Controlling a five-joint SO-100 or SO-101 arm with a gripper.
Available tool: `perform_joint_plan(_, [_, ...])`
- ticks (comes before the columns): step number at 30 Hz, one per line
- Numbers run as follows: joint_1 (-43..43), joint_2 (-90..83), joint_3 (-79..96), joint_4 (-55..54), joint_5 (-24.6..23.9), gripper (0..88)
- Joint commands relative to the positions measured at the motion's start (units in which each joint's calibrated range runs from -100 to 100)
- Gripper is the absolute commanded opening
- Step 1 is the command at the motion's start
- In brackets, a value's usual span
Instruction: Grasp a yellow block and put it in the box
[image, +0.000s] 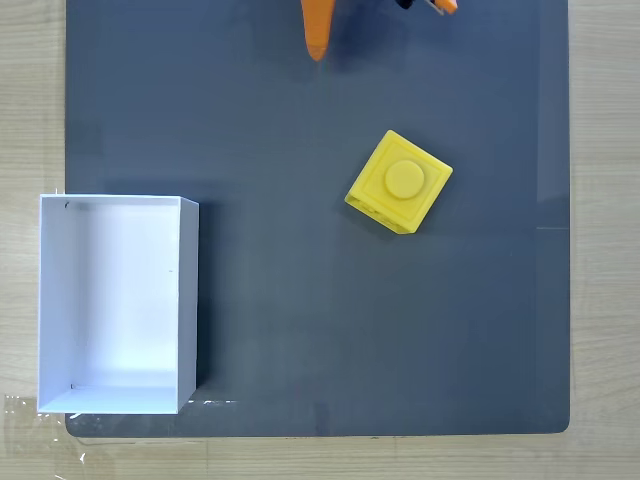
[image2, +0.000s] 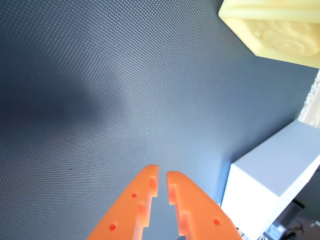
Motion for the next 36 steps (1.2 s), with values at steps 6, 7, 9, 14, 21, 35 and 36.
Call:
perform_joint_plan(6, [0.6, -0.3, 0.4, -2.1, -0.4, 2.5])
perform_joint_plan(7, [0.6, -0.3, 0.4, -2.1, -0.4, 2.5])
perform_joint_plan(9, [0.6, -0.3, 0.4, -2.1, -0.4, 2.5])
perform_joint_plan(14, [0.6, -0.3, 0.4, -2.1, -0.4, 2.5])
perform_joint_plan(21, [0.6, -0.2, 0.4, -2.1, -0.4, 2.5])
perform_joint_plan(35, [0.0, 14.3, -5.6, -7.1, 0.1, 3.3])
perform_joint_plan(36, [0.0, 18.1, -7.4, -9.5, 0.1, 3.3])
